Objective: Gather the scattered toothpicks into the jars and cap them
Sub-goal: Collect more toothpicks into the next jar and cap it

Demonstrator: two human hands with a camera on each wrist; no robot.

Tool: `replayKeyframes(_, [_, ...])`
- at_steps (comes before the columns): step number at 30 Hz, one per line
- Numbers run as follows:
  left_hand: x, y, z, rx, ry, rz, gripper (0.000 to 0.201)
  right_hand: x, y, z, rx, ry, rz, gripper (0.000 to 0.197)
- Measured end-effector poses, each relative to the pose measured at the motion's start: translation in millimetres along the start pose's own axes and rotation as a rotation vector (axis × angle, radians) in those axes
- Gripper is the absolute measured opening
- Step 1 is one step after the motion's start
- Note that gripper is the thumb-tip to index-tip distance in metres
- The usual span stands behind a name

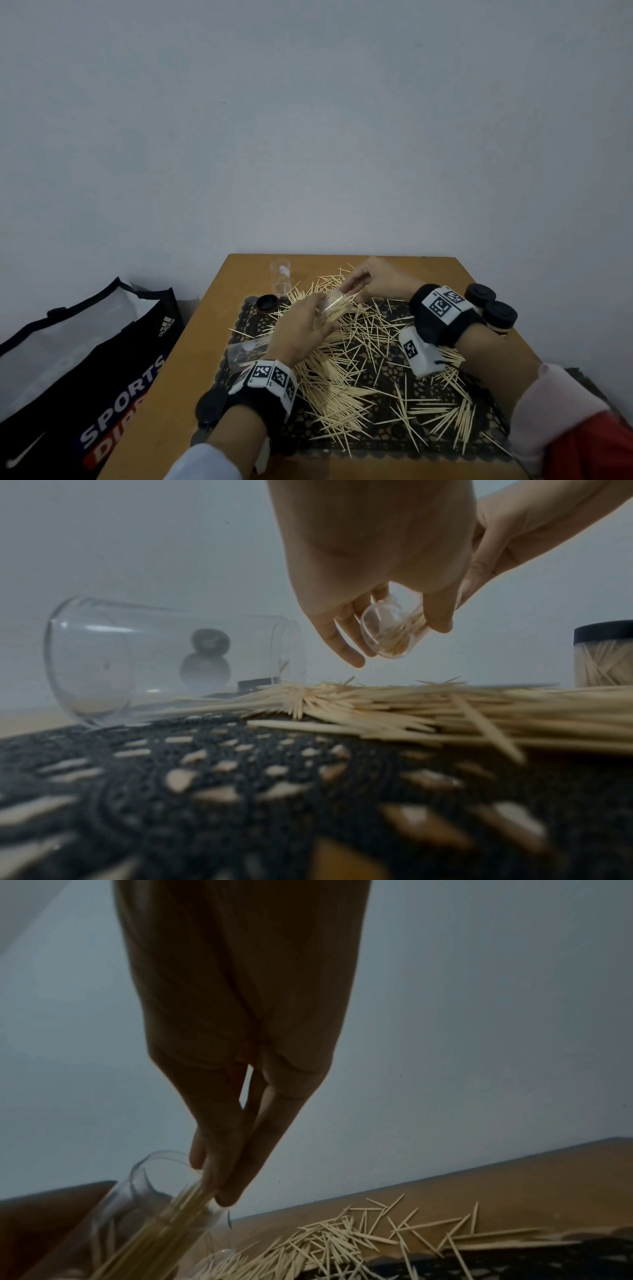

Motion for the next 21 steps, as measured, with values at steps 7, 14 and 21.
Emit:
replayKeyframes(7, [0.8, 2.7, -1.7, 0.01, 0.02, -0.017, 0.058, -2.3, 5.0, -4.2, 0.032, -0.092, 0.015, 0.014])
replayKeyframes(14, [-0.6, -1.5, 1.3, -0.009, 0.011, -0.022, 0.058, 1.2, 4.7, -2.2, 0.046, -0.169, 0.018, 0.019])
replayKeyframes(21, [-2.0, -5.0, 2.4, 0.005, 0.016, -0.05, 0.062, -0.5, 5.0, -5.8, 0.018, -0.246, 0.03, 0.022])
Point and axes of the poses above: each hand's wrist, its own x-axis towards the middle knuckle, its own z-axis out of the back of the hand, y = z × x, the point moved 2 cm from there along x, towards the middle knuckle, and after that the axes turned 7 degrees about y, right-handed, at the moved point
